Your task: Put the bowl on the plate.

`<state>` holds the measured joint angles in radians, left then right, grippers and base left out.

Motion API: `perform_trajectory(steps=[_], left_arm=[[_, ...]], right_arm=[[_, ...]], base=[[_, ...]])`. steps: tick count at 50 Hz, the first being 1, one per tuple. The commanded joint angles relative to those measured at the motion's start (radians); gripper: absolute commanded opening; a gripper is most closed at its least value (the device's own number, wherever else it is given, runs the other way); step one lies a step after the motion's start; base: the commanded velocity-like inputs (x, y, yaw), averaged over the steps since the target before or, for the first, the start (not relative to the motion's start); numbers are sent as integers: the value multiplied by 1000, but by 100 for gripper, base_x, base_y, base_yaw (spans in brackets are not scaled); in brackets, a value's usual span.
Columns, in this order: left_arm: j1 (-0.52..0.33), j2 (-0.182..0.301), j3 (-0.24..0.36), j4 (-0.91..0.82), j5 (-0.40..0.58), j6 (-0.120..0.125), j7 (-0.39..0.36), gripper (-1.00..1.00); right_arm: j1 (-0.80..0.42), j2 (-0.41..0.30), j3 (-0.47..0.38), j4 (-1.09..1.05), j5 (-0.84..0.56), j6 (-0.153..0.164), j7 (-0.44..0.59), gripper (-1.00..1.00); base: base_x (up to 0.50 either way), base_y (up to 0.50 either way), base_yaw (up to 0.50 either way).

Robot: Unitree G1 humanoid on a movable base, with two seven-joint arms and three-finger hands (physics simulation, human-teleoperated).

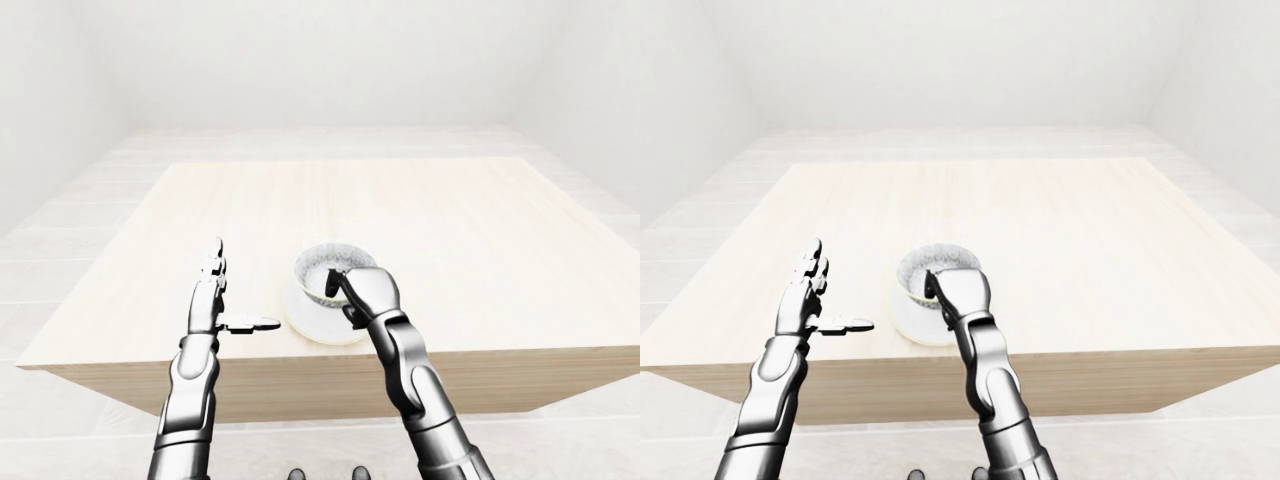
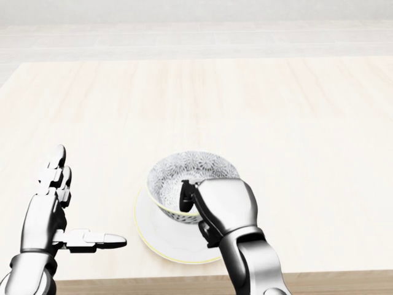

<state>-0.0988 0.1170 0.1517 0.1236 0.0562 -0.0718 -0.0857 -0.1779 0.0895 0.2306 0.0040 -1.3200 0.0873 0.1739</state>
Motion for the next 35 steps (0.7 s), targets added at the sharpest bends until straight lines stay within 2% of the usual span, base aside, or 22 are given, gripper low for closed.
perform_trajectory(steps=[1,16,23,26,29,35], left_arm=[[-1,1,1,1,-2,0,-1,100],[4,0,0,-23,-2,16,-3,100],[7,-3,-2,-24,2,14,-1,100],[8,-3,-2,-33,1,21,-2,100],[9,-3,-1,-43,1,27,-3,100],[9,-5,-2,-38,3,20,1,100]], right_arm=[[-3,0,0,-2,24,0,-24,-36],[5,-2,1,-16,24,0,-20,-27],[8,-3,-1,-12,31,0,-26,-24],[7,-4,-2,-15,31,0,-22,-19],[7,-5,-2,-22,28,0,-17,-2],[9,-7,-3,-20,28,0,-20,9]], base=[[0,0,0],[0,0,0],[0,0,0],[0,0,0],[0,0,0],[0,0,0]])
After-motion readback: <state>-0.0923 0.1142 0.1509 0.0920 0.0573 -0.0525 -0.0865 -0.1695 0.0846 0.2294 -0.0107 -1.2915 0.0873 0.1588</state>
